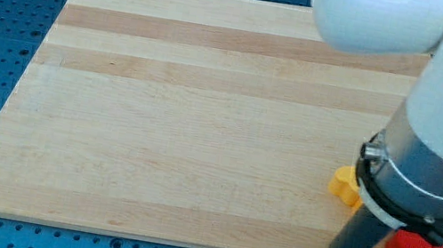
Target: Push the yellow hexagon along with green circle a bit up
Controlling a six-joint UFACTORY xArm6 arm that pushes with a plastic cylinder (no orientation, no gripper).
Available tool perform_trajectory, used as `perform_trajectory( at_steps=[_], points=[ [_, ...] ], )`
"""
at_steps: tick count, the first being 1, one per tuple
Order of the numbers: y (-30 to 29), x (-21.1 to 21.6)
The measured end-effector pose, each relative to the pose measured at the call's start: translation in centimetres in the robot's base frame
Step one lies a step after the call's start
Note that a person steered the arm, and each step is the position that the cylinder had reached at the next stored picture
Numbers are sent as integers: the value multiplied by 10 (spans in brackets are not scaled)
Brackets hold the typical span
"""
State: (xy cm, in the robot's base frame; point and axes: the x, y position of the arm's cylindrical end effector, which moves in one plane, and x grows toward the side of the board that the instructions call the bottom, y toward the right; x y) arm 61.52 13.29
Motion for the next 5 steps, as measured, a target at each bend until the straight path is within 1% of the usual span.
perform_trajectory(
  at_steps=[1,2,3,4,5],
  points=[
    [-6,-6],
    [0,-29],
    [25,-12],
    [31,2],
    [31,-19]
  ],
)
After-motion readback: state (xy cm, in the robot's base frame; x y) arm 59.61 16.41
